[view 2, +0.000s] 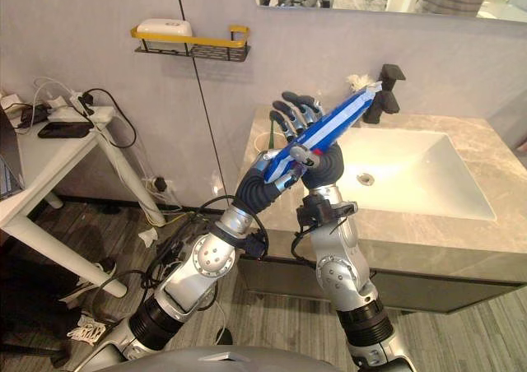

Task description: Organize washtable

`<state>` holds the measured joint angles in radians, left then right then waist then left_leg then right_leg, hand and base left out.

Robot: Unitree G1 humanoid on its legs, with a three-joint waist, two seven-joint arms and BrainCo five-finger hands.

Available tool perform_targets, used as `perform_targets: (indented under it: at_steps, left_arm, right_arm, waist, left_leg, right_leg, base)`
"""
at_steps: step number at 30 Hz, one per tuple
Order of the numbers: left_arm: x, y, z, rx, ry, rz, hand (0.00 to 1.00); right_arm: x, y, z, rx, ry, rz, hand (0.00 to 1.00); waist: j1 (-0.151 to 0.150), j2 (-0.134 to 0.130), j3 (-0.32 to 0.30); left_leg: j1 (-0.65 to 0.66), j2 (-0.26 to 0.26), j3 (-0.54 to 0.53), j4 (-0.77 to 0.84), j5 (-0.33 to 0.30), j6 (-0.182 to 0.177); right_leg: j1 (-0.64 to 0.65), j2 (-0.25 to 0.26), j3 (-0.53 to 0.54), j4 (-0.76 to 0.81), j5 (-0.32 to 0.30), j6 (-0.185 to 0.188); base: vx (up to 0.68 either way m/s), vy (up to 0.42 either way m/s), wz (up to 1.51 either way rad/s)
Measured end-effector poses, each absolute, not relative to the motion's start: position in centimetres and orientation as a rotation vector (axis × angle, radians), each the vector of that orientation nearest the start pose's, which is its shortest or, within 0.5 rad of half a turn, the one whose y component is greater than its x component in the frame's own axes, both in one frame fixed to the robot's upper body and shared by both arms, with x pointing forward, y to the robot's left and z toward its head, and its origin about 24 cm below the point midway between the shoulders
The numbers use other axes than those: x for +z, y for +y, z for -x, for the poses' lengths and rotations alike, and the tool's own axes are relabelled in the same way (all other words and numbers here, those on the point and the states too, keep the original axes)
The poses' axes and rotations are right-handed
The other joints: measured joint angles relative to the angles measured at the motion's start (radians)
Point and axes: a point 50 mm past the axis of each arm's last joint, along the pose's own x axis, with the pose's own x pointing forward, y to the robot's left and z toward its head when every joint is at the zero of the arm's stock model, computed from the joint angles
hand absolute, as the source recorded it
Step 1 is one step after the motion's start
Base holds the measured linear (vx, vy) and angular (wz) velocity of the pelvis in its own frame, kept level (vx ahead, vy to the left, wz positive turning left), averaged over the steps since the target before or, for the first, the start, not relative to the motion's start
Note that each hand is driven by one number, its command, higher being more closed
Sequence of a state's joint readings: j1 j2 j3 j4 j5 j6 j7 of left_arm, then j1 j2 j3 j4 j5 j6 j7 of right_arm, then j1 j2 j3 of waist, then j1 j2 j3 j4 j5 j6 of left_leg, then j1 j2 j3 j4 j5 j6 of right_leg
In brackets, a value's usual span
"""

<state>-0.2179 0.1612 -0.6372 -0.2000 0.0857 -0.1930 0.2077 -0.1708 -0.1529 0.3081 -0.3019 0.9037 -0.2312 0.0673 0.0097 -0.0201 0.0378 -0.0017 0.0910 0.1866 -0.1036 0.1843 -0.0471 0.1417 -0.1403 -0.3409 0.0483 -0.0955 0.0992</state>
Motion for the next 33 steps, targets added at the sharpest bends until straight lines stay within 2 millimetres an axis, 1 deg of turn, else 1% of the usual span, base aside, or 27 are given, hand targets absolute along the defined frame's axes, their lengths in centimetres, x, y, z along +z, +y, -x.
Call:
perform_targets:
  at_steps: [26,27,33]
  left_arm:
    - [12.91,1.99,-22.53,-0.519,-0.565,-0.112,1.0]
    - [12.89,1.97,-22.53,-0.519,-0.565,-0.111,0.0]
    - [12.58,1.81,-22.54,-0.53,-0.554,-0.116,0.0]
  right_arm:
    - [16.43,-10.25,-25.13,0.502,-0.517,-0.746,1.0]
    - [16.44,-10.28,-25.14,0.499,-0.517,-0.746,1.0]
    - [16.53,-10.74,-25.27,0.463,-0.528,-0.72,1.0]
  waist:
    - [0.0,0.002,-0.002]
    - [0.0,0.003,-0.002]
    - [0.0,0.007,-0.005]
  left_leg:
    - [-0.001,0.0,0.0,0.003,0.0,0.0]
    - [-0.001,0.0,0.0,0.002,0.0,0.0]
    - [-0.001,0.0,-0.001,0.0,0.0,0.0]
  right_leg:
    - [-0.001,0.0,0.001,0.001,0.002,0.003]
    - [-0.001,0.0,0.001,0.001,0.002,0.003]
    - [-0.001,0.0,0.001,0.002,0.002,0.004]
  base:
    - [0.0,0.0,0.0]
    - [0.0,0.0,0.0]
    - [0.0,0.0,0.0]
